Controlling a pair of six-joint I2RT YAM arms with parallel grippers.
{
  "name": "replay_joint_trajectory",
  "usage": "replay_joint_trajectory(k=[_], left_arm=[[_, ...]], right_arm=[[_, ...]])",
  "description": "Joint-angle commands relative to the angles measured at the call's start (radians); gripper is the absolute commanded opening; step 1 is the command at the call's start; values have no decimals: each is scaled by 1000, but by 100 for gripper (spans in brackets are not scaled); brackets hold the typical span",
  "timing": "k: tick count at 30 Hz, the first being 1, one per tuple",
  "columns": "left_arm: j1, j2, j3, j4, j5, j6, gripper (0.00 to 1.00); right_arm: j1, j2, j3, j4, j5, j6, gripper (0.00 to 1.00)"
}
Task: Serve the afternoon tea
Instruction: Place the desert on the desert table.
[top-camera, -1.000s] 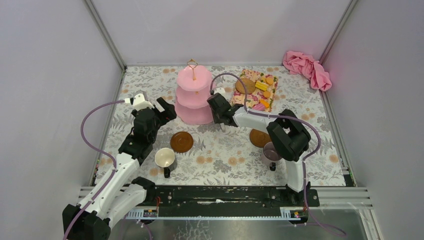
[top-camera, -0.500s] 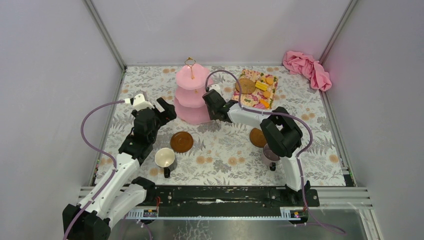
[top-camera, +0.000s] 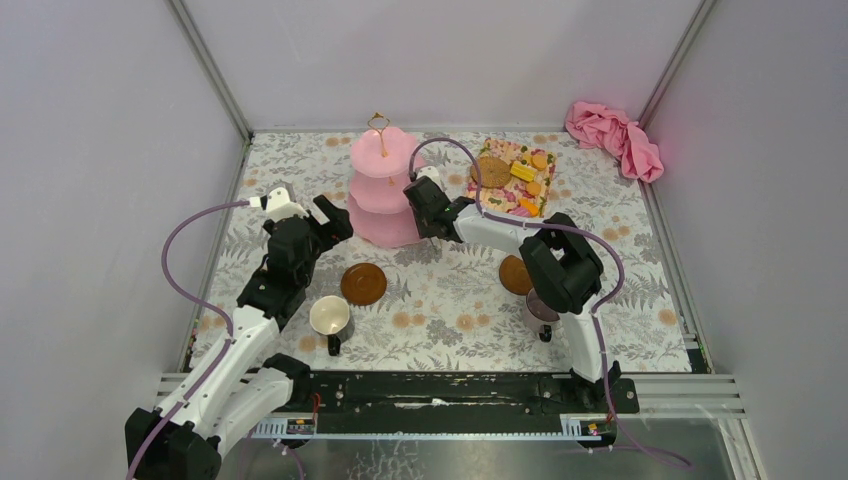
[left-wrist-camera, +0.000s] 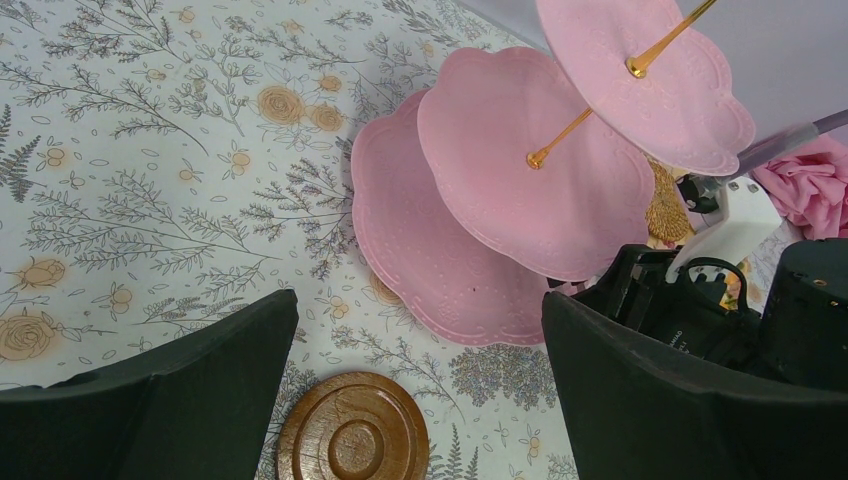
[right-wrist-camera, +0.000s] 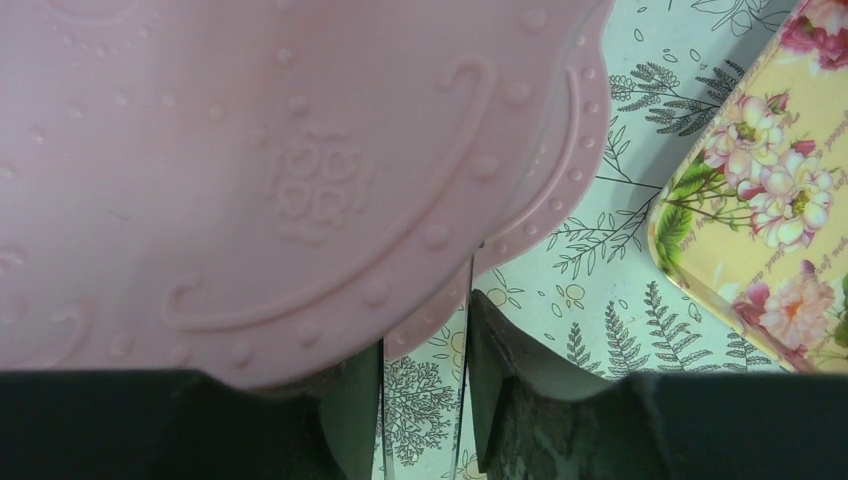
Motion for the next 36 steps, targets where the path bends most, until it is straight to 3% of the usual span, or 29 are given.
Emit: replay_joint_trajectory(k=[1,8,36], left_arm=[[-8,-3,-7,64,6,-4,100],[-8,1,-8,64,5,-4,100],[-9,2,-9,66,-9,1,100]], right_arm=[[-8,-30,20,12,18,-17,41],[-8,-58,-8,13,15,-20,49],[-1,-201,-149,43,-24,8,47]])
